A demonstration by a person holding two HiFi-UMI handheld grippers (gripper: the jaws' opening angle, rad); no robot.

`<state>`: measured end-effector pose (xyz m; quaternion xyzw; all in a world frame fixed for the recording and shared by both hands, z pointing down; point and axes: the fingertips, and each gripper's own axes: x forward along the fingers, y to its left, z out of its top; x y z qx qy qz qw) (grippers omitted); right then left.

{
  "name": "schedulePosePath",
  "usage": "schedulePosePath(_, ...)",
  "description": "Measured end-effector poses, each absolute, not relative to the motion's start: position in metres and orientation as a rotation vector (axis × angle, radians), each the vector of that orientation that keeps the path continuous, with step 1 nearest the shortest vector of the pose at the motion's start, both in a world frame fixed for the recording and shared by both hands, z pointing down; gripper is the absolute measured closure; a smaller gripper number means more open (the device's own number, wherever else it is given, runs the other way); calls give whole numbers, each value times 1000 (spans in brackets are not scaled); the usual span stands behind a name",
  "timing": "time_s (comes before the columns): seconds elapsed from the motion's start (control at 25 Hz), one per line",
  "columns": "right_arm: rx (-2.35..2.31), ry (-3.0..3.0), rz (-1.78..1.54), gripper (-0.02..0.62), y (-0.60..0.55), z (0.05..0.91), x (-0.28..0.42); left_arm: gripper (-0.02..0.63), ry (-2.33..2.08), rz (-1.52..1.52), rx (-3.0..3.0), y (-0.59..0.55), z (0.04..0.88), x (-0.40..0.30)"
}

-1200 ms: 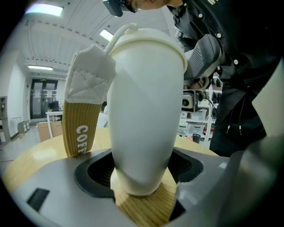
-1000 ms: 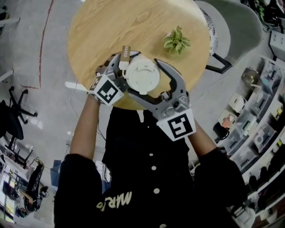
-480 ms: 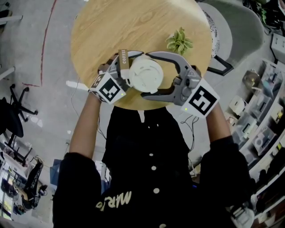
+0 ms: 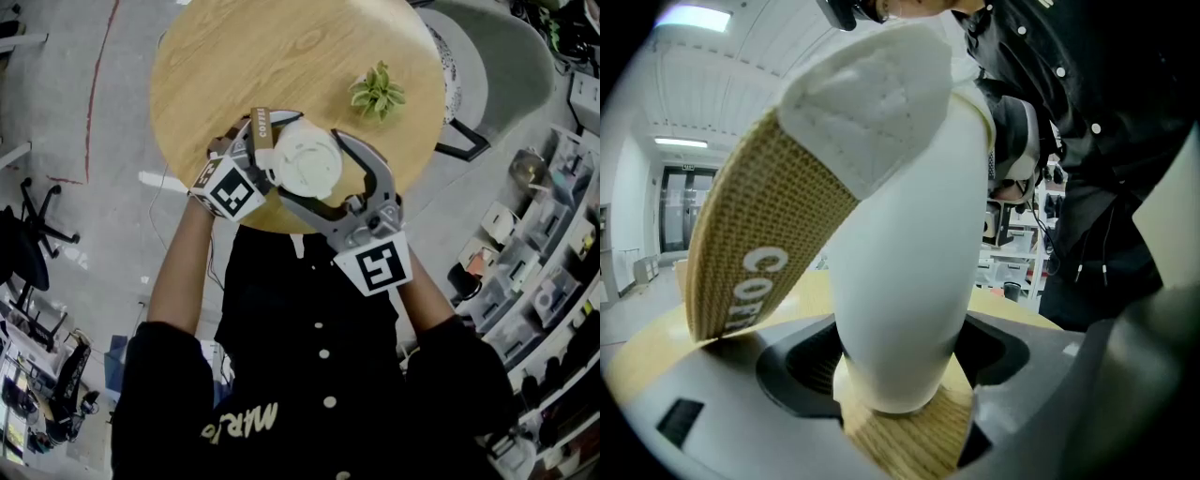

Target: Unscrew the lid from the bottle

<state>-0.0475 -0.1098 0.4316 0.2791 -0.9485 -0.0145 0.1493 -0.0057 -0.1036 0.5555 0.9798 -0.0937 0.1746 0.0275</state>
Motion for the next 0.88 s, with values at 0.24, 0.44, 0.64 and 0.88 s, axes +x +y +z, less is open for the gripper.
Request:
schedulePosePath(0.24, 190, -2817, -112, 164, -101, 432, -49, 244, -267, 540, 3029, -103, 556, -5)
schedulePosePath(0.44, -231, -2783, -75, 170, -99, 432, -48, 244, -269, 531, 3022, -104, 556, -5)
schedulePosePath(0.64, 23, -2793, 52, 118, -95, 436, -43, 245, -283, 530, 3024, -102, 557, -6)
schedulePosePath(0.88, 694, -2821, 211, 89, -104, 420, -49, 244, -286, 532, 3020, -103, 554, -5)
